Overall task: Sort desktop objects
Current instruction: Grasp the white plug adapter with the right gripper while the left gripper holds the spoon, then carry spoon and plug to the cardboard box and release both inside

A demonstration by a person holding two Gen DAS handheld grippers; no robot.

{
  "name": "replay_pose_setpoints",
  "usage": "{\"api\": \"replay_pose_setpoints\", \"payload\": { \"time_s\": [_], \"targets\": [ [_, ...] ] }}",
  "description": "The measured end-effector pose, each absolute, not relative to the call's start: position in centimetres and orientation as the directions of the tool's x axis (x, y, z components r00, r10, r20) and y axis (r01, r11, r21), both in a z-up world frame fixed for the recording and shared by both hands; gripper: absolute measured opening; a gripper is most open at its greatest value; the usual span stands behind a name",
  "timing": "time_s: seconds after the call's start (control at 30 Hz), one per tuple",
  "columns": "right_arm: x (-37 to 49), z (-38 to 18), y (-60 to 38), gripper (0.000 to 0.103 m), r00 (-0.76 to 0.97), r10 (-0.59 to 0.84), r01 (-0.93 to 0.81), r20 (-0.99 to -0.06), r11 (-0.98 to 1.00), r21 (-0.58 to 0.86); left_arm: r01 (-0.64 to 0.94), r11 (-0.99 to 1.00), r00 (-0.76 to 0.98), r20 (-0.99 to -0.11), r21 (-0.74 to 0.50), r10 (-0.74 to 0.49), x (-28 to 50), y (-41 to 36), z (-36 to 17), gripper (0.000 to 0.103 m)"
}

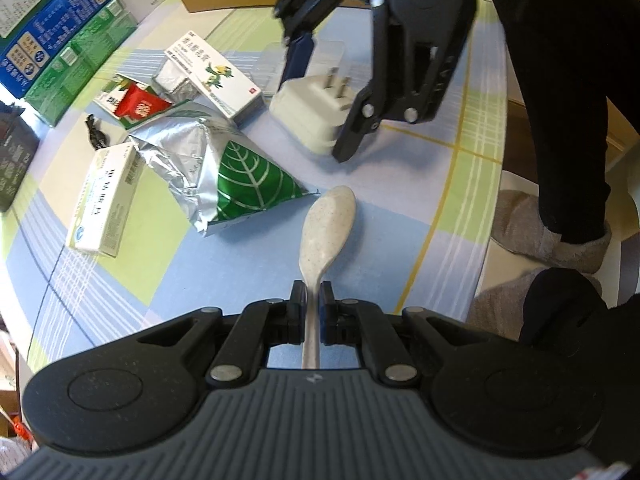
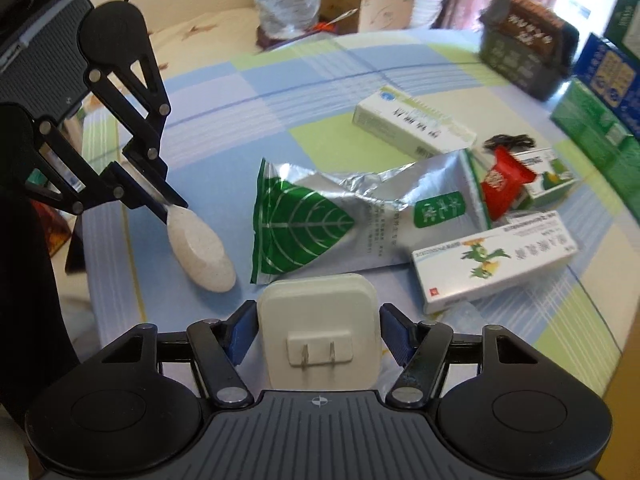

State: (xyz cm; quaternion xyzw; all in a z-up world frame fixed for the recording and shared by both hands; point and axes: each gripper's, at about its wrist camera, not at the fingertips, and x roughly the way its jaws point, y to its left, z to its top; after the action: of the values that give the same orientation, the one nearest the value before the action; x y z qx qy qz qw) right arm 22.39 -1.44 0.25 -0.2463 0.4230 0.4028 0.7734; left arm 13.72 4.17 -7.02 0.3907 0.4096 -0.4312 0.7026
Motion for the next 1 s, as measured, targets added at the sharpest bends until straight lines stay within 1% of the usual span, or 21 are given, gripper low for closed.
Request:
{"api": "replay_pose_setpoints", "payload": {
  "time_s": [0.57, 1.0],
  "targets": [
    [20.5, 2.9, -4.7, 0.062, 0.409, 0.446, -0.746, -0.796, 0.666, -0.01, 0.89, 0.396, 0.347, -0.898, 0.225, -0.27, 12.4, 2.6, -4.5, 0.003],
    [19.1, 8.1, -8.9, 0.062, 0.533, 0.43, -0.64, -0.728, 0.768, -0.015, 0.829, 0.496, 0.42, -0.873, 0.259, -0.247, 12.7, -0.5, -0.2, 0.003]
  ]
}}
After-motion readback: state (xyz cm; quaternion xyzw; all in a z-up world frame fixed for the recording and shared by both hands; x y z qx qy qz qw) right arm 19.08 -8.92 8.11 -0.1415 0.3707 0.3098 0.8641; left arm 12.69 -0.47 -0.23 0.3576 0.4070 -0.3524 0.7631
